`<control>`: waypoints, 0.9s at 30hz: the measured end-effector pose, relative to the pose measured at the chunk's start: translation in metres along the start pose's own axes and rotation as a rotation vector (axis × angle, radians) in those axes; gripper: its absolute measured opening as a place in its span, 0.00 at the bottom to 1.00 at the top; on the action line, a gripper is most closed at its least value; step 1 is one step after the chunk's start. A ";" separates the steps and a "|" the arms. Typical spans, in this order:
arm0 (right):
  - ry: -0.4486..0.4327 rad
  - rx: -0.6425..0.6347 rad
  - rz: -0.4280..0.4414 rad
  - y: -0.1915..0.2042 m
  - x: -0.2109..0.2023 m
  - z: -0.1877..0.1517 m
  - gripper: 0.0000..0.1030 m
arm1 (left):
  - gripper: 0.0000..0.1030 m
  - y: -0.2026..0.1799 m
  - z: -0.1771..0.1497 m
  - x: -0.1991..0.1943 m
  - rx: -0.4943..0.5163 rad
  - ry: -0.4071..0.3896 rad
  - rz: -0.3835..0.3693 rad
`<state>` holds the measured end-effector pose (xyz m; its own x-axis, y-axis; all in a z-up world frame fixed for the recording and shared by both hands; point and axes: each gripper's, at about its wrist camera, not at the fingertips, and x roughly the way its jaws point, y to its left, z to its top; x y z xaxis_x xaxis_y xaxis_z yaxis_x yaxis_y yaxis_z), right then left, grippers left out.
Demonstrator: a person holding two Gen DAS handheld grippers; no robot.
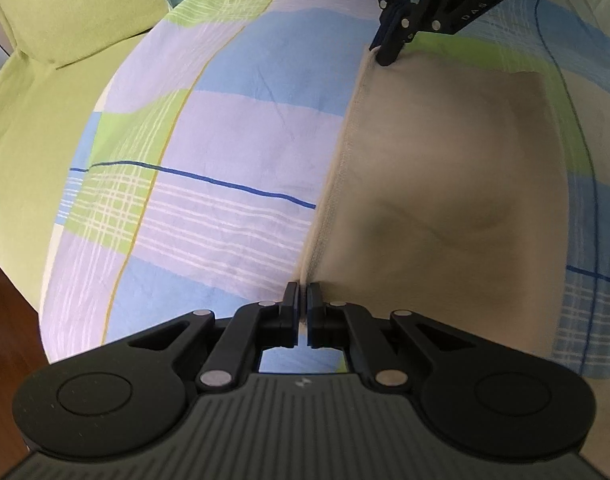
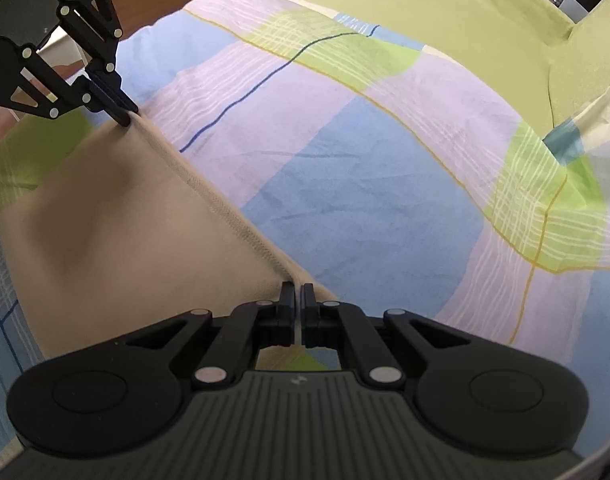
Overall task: Fold clothes
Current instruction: 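Lift the cloth edge with both grippers and fold it over onto the cloth, then open both grippers to release the folded edge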
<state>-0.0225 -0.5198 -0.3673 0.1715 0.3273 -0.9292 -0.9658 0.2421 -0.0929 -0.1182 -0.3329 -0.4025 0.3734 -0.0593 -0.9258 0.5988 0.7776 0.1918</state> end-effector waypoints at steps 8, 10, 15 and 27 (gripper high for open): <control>0.008 0.060 -0.138 0.004 0.007 -0.003 0.29 | 0.19 0.005 -0.007 0.001 -0.028 0.029 0.052; 0.003 0.173 -0.292 -0.002 -0.002 -0.008 0.31 | 0.16 0.008 -0.011 -0.006 -0.039 0.028 0.063; -0.157 0.608 -0.339 -0.001 -0.054 -0.036 0.30 | 0.17 0.005 -0.021 -0.036 -0.053 -0.046 -0.032; -0.241 0.780 -0.175 0.152 -0.039 -0.076 0.18 | 0.23 -0.105 -0.032 -0.034 0.087 -0.094 -0.228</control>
<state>-0.1913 -0.5656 -0.3724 0.4292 0.3909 -0.8142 -0.5245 0.8418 0.1276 -0.2163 -0.3929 -0.4014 0.2837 -0.2879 -0.9147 0.7320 0.6812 0.0126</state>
